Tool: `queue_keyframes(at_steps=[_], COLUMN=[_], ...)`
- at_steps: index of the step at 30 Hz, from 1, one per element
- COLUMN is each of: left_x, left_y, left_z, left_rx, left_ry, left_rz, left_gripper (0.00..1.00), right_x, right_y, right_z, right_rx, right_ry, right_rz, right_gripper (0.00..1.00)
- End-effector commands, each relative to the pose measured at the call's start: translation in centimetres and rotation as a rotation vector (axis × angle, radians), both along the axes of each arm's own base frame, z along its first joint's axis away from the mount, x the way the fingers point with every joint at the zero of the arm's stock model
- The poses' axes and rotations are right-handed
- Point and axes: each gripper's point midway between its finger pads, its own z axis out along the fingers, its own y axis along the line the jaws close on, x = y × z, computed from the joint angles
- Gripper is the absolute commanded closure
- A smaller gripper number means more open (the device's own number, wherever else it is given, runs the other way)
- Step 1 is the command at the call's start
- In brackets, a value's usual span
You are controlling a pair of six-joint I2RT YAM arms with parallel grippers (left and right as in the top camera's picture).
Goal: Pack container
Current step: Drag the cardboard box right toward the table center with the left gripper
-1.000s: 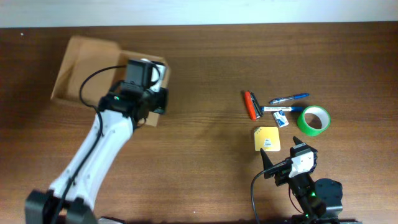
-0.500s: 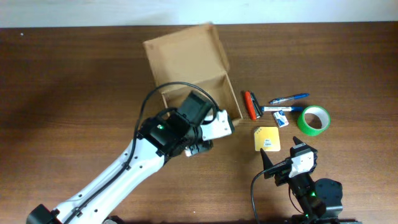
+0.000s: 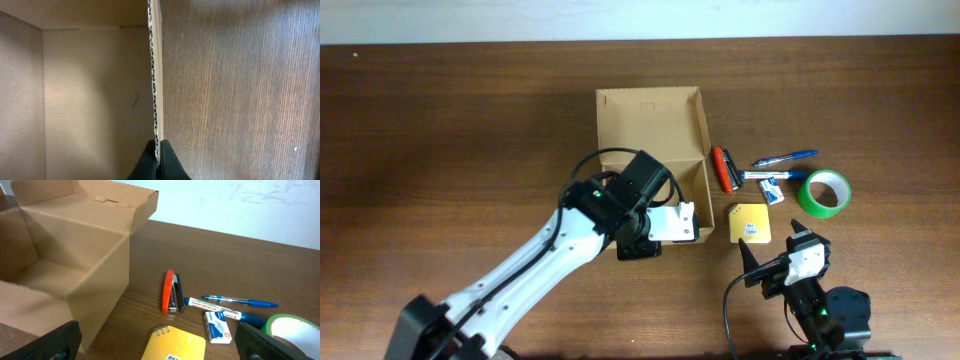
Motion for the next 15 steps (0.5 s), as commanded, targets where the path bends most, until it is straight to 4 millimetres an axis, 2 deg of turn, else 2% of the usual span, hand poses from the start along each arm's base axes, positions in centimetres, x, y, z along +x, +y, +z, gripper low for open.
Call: queue_keyframes(at_steps=[1, 7, 12, 14, 15], left_x=[0.17, 0.53, 0.52, 0.55, 0.61], left_y=[-0.65, -0.66, -0.67, -0.64, -0.57], left_z=[-0.14, -0.28, -0.29, -0.29, -0.30], left_rx=[-0.008, -0.004, -0.003, -0.002, 0.002], left_ry=[0.006, -0.006, -0.005, -0.006, -0.010], left_rz=[-0.033, -0.029, -0.029, -0.029, -0.027], left_gripper=[0.99, 0.98, 0.58, 0.50, 0.37], right_x=[0.02, 0.02, 0.02, 0.02, 0.02], right_y=[-0.02, -0.02, -0.02, -0.02, -0.02], right_z=[-0.12, -0.12, -0.12, -0.12, -0.12], right_rx=[0.005, 0.005, 0.005, 0.005, 0.005], right_ry=[-0.002, -0.002, -0.002, -0.002, -0.002], right_rz=[-0.004, -0.004, -0.004, -0.004, -0.004], right_gripper=[0.01, 0.01, 0.01, 0.01, 0.01])
